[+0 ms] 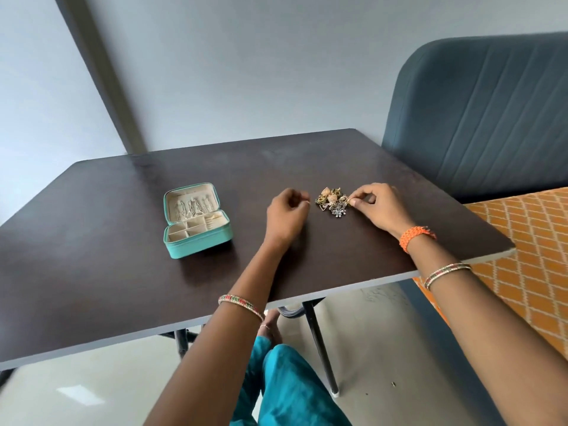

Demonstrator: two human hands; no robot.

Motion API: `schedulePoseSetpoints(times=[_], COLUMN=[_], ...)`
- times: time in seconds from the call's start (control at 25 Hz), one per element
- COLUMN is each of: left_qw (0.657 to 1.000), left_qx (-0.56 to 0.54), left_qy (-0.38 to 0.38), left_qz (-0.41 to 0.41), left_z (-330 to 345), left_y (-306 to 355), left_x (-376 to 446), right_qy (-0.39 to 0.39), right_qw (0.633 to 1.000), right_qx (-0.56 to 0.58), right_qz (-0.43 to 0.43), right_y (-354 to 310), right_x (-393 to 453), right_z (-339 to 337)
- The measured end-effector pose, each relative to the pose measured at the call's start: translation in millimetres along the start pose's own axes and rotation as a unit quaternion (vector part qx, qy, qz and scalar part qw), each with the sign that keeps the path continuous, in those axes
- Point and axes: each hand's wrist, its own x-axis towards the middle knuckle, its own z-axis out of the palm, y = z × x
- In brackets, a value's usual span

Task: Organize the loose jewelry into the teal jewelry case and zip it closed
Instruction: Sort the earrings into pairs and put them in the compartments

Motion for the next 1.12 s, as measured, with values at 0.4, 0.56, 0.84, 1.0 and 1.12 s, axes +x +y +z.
schedulePoseSetpoints(times=[0.4, 0.56, 0.84, 1.0, 1.12], left_qw=[0.985, 0.977, 0.977, 0.974, 0.979], left_qx=[-0.140, -0.178, -0.150, -0.205, -0.171], left_qy=[-0.090, -0.098, -0.038, -0.006, -0.025], left_qz=[0.043, 0.059, 0.149, 0.100, 0.112], left_z=[-15, -43, -96, -107, -114], left_y=[12, 16, 19, 19, 19], left_x=[-33, -62, -83, -87, -89], right_qy=[-0.031, -0.137, -0.236, -0.206, -0.230], right_qw=[0.888, 0.815, 0.794, 0.843, 0.832], right_qx=[0.444, 0.535, 0.523, 0.477, 0.479], right_qz=[0.117, 0.176, 0.201, 0.137, 0.161], right_y=[-71, -119, -182, -196, -201], right_x=[-48, -70, -85, -90, -89], right_z=[-8, -3, 10, 15, 17])
